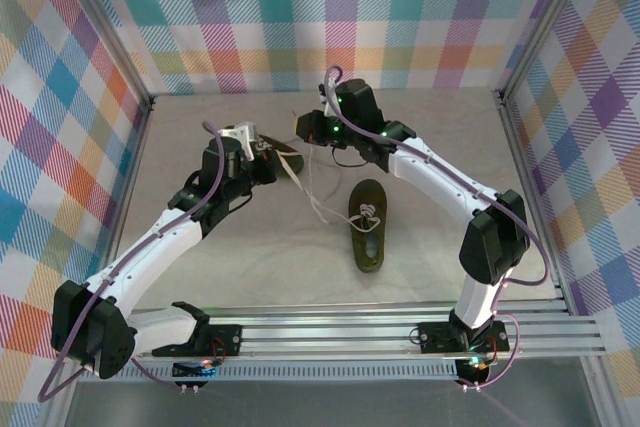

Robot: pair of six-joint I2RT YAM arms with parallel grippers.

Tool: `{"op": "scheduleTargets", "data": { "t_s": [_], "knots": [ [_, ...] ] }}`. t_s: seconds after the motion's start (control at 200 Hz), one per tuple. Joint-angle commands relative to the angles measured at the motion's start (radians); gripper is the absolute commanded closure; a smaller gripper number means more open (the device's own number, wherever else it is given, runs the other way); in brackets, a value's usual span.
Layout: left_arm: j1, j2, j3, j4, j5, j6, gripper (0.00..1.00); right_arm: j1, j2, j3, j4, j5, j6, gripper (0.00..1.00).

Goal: Tie the shoes

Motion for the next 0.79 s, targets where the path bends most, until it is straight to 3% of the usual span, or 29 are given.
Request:
{"op": "scheduleTargets", "data": {
  "t_s": [0.0,0.135,0.235,0.365,0.565,0.625,0.73,0.79],
  "knots": [
    [0.016,0.000,0.000,0.123,0.127,-0.024,1.00,-0.022,0.019,0.096,-0.116,0.198,-0.078,1.00],
    [0.021,0.007,-0.003,0.155,0.218,-0.008,1.00,-0.066,0.093,0.213,-0.414,0.244,-0.159,1.00],
    [0.023,0.025,-0.008,0.185,0.291,0.002,1.00,-0.070,0.120,0.211,-0.532,0.277,-0.209,1.00],
    [0.025,0.055,-0.019,0.222,0.350,-0.003,1.00,-0.073,0.183,0.202,-0.614,0.245,-0.230,1.00],
    [0.040,0.078,-0.029,0.231,0.340,-0.026,1.00,-0.082,0.310,0.242,-0.628,0.154,-0.254,0.93],
    [0.046,0.083,-0.023,0.204,0.312,-0.031,1.00,-0.093,0.332,0.257,-0.625,0.132,-0.264,0.81],
    [0.062,0.090,-0.014,0.180,0.295,-0.047,1.00,-0.127,0.278,0.201,-0.568,0.158,-0.288,0.43],
    [0.067,0.092,-0.009,0.169,0.288,-0.051,1.00,-0.140,0.216,0.150,-0.533,0.200,-0.337,0.36]
  ]
}}
